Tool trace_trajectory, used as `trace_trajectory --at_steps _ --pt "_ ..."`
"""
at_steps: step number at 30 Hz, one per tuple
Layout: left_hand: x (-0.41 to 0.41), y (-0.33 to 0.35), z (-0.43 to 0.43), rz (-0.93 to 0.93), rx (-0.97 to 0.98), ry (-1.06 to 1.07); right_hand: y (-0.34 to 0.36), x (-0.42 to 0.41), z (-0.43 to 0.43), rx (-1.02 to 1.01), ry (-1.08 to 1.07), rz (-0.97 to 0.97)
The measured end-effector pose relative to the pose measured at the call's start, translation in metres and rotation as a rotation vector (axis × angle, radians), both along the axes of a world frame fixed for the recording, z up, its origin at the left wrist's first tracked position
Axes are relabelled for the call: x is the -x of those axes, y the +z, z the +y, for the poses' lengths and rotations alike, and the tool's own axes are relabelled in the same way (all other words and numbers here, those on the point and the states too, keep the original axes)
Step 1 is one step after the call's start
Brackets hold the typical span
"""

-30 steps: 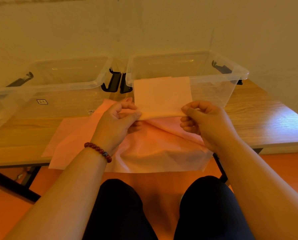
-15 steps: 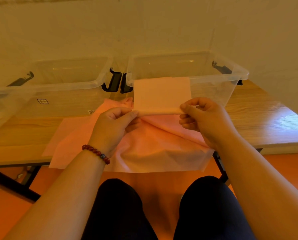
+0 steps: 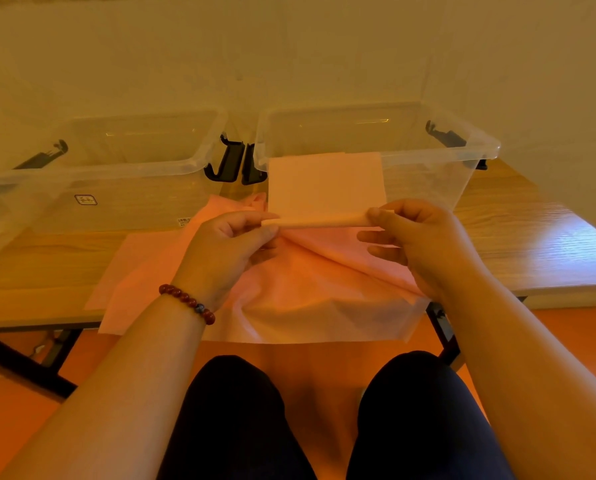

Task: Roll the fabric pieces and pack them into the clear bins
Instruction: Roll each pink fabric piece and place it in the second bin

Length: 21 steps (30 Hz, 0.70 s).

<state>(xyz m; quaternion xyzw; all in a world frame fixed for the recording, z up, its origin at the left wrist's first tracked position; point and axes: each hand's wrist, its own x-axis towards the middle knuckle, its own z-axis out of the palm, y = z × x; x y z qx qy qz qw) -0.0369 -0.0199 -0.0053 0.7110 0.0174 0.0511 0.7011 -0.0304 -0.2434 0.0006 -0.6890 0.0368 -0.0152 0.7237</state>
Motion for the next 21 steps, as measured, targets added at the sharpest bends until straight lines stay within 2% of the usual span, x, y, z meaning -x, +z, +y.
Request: trace_trajectory --at_steps 4,7,15,21 --pt "-0.0008 -0.0005 -0.0027 -0.010 -0.008 0.026 -0.0008 -0.0012 0.0055 0.026 -0.053 -0.007" --pt "-0.0012 -0.0006 -0.0047 0.001 0.057 0.031 -0.0012 -0.0018 0.0075 0.012 -0.062 -0.025" --pt "-0.0015 -0.0021 -0.0020 -0.023 0.009 0.046 -0.0030 0.0047 -0.0002 0.013 0.076 -0.032" --pt "0.0023 -0.0015 0.0004 -0.022 0.018 0.004 -0.0025 0.0048 0.0030 -0.014 0.029 -0.017"
